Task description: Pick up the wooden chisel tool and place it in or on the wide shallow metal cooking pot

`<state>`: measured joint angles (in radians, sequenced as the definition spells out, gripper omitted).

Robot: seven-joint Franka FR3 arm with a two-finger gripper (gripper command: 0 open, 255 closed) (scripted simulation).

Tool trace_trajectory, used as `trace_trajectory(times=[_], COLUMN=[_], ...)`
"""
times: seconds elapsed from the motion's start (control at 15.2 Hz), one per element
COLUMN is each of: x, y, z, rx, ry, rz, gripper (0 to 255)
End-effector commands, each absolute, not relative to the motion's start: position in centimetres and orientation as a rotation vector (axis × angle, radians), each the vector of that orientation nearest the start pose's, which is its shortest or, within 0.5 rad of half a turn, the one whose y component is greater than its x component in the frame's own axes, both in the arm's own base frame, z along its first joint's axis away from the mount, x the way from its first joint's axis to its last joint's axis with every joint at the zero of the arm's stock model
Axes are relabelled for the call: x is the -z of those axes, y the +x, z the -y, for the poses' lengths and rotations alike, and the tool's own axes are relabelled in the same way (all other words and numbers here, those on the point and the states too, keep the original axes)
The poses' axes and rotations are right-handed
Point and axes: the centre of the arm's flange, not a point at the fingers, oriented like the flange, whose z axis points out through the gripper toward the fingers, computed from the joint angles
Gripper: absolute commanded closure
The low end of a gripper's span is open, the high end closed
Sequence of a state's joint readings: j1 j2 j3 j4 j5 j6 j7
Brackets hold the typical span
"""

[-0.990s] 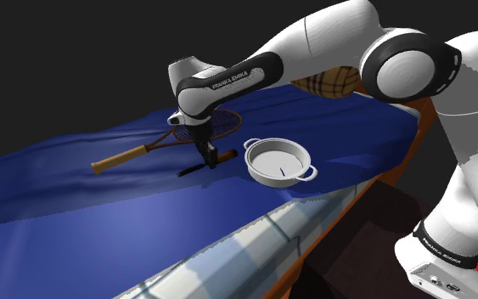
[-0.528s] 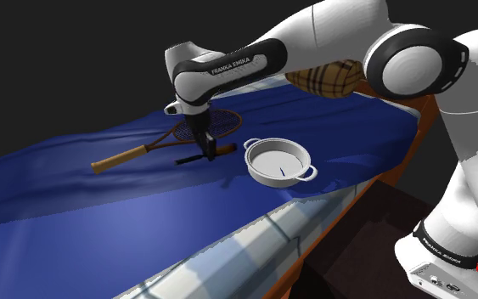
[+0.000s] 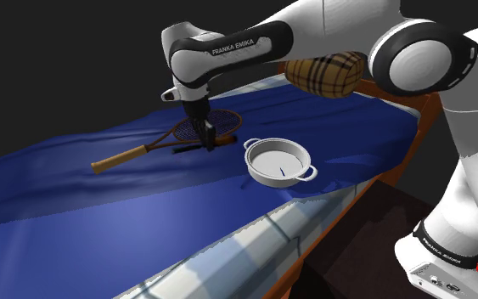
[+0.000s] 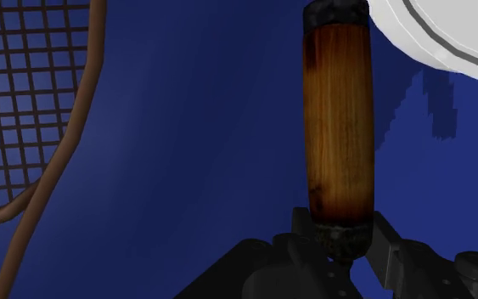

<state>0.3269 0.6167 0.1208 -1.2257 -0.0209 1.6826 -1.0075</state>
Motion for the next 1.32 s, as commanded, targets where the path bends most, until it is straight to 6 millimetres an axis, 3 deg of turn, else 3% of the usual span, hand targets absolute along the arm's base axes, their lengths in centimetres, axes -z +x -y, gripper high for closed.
trace_trajectory(times=[0.0, 0.26, 1.25], x=[-41.3, -43.3, -43.6], y=[65.3, 65.3, 52.1], z=[-28.9, -28.9, -14.1], rx=[-0.207, -0.207, -0.207], ry=[-2.285, -2.285, -2.285], rz=[2.009, 2.009, 2.009], gripper=[255, 255, 255])
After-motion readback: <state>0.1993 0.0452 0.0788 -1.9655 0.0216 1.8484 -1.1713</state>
